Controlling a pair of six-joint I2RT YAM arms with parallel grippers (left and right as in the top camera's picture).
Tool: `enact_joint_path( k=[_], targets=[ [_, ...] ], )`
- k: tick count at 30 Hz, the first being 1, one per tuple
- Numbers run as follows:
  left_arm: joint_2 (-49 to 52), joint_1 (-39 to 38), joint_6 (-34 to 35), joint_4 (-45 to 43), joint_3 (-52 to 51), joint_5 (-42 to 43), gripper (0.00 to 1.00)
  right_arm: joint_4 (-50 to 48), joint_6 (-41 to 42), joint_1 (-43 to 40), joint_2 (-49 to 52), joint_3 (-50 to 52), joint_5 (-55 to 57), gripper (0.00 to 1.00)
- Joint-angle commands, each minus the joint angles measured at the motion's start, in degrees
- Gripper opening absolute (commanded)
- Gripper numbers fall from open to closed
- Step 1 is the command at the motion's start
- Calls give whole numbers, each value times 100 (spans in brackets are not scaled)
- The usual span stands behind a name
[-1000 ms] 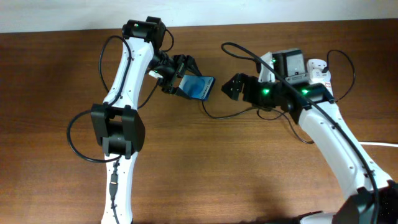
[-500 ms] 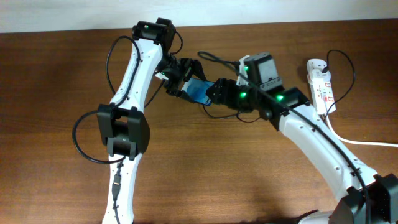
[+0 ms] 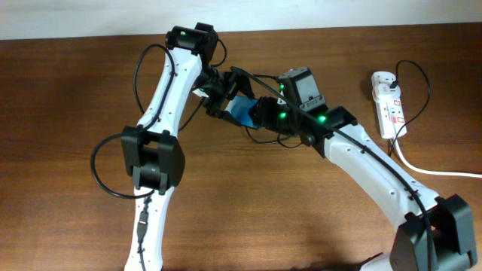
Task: Plug charger to phone and switch on socket
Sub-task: 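Grasp the phone's side with the right gripper beside the left gripper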
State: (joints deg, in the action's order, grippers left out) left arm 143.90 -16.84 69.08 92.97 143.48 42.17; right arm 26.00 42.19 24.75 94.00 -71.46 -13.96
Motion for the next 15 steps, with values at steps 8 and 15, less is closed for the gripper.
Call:
enact_joint_path(
  k=[8,15],
  targets=[
    [-33,-278,50,-74,155,192,0,-129,184,35,330,-109,72,49],
    [-33,-289,28,-70,155,195,0,-188,186,31,330,-109,116,38]
  ],
)
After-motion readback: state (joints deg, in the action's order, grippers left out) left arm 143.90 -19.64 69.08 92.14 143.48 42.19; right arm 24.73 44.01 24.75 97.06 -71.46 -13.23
